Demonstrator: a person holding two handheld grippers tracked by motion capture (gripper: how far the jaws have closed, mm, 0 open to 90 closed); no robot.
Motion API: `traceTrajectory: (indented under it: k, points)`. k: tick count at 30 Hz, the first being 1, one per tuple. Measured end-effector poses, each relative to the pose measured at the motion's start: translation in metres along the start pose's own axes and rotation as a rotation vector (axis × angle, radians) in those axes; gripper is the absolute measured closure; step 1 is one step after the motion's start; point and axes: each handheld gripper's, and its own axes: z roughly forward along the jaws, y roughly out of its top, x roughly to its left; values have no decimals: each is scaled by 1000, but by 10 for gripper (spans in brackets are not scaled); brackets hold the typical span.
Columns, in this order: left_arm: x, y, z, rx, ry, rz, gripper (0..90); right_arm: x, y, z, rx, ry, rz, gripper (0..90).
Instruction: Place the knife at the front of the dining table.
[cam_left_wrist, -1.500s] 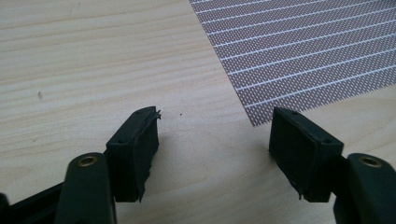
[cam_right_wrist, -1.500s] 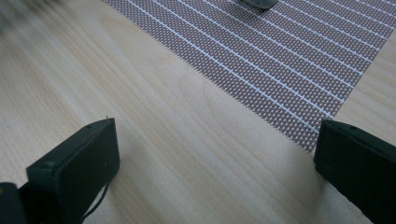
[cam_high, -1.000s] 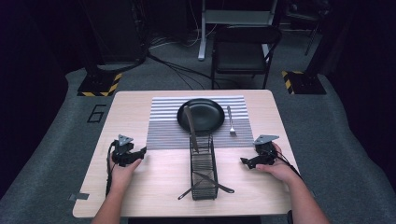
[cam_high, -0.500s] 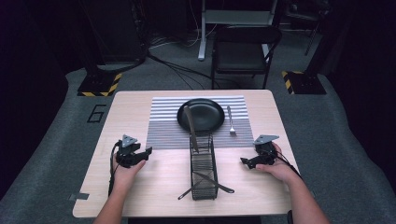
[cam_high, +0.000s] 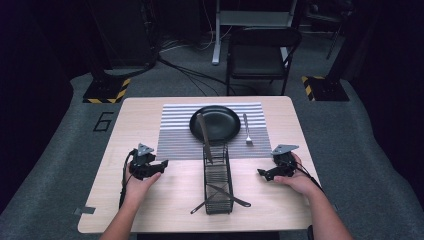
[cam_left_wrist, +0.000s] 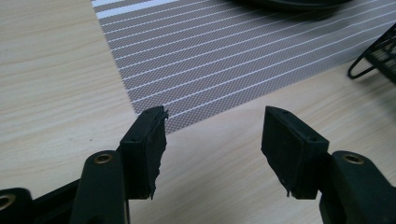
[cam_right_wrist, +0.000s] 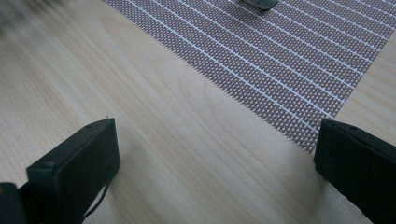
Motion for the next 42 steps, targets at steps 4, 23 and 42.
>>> traceTrajectory:
  k: [4,23,42]
  points:
    - [-6,8,-3,0,-31,-3,394,0,0,0,0,0,-1,0]
    - [-35,42,-13,-26,-113,48,397,0,0,0,0,0,1,0]
    - [-59,74,-21,-60,-157,104,418,0,0,0,-1,1,-2,0]
